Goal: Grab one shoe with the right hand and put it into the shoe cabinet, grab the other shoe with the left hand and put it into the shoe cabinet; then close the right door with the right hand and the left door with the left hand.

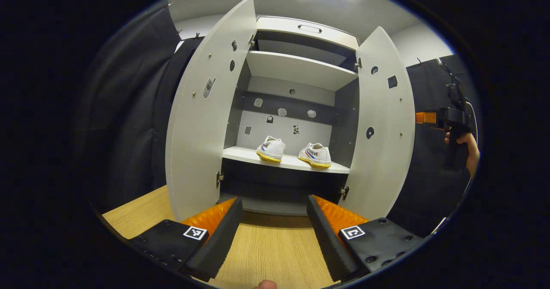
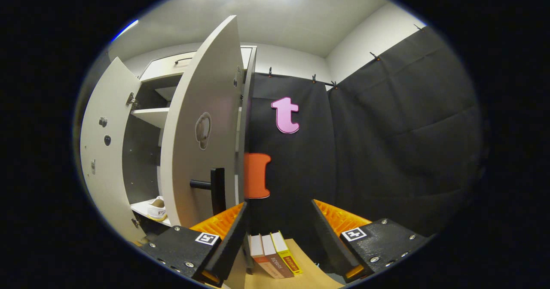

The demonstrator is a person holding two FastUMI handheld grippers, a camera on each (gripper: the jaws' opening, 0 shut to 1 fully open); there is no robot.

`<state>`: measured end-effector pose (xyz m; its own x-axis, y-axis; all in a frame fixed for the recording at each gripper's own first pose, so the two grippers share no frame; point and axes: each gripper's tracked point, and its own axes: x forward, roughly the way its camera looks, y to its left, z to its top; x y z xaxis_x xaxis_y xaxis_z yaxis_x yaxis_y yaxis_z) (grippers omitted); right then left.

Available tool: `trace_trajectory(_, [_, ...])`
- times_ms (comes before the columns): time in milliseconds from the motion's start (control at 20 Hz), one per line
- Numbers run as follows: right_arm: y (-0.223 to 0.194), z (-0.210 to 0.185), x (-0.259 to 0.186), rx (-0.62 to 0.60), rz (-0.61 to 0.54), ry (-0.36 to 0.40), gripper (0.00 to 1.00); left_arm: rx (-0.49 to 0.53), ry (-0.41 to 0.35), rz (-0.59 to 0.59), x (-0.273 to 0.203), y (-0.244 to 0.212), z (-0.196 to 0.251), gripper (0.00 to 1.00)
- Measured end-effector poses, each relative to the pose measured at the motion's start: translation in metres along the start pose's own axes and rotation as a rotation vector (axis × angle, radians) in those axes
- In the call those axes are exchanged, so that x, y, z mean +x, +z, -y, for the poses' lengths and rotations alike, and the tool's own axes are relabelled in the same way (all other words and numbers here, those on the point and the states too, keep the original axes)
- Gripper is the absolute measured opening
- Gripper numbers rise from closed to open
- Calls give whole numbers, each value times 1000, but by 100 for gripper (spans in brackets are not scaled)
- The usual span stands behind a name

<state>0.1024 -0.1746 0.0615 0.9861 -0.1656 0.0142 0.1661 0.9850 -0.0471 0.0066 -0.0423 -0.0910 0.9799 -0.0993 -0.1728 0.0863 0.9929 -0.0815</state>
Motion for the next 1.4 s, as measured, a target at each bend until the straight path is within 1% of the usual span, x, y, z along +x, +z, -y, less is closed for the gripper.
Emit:
trace_trajectory(150, [1, -29, -6, -3, 5, 51, 88, 9, -20, 7, 0, 4, -2, 97])
trace_trajectory(350, [-1, -62, -5, 17, -4, 106, 88, 14, -8, 21, 0, 12, -15, 97])
trace_trajectory(550, [-6, -108, 5, 55, -16, 216, 88, 29, 13, 34, 0, 18, -27, 97])
trace_trajectory(600, [-7, -116, 9, 83, -20, 232, 88, 28, 18, 35, 0, 18, -29, 97])
trace_trajectory(700, [-7, -137, 12, 154, -37, 290, 91, 30, 30, 35, 1, 20, -35, 97])
trace_trajectory(750, [-8, -146, 14, 165, -43, 304, 96, 33, 36, 39, 0, 21, -37, 97])
trace_trajectory(800, [-12, -151, 18, 154, -46, 309, 91, 35, 41, 41, 1, 22, -39, 97])
trace_trajectory(850, [-16, -156, 20, 136, -48, 312, 97, 37, 44, 45, 0, 23, -40, 97])
trace_trajectory(900, [-20, -161, 22, 120, -52, 317, 91, 39, 49, 47, 0, 24, -43, 97])
trace_trajectory(1050, [-28, -181, 36, 115, -67, 350, 91, 37, 55, 45, 2, 24, -47, 97])
trace_trajectory(1150, [-30, -194, 46, 103, -59, 347, 91, 37, 60, 43, 2, 23, -49, 97])
trace_trajectory(1250, [-30, -198, 53, 91, -56, 329, 91, 37, 66, 46, 1, 24, -50, 97])
trace_trajectory(1400, [-34, -208, 62, 83, -75, 329, 91, 48, 68, 53, 2, 27, -52, 97])
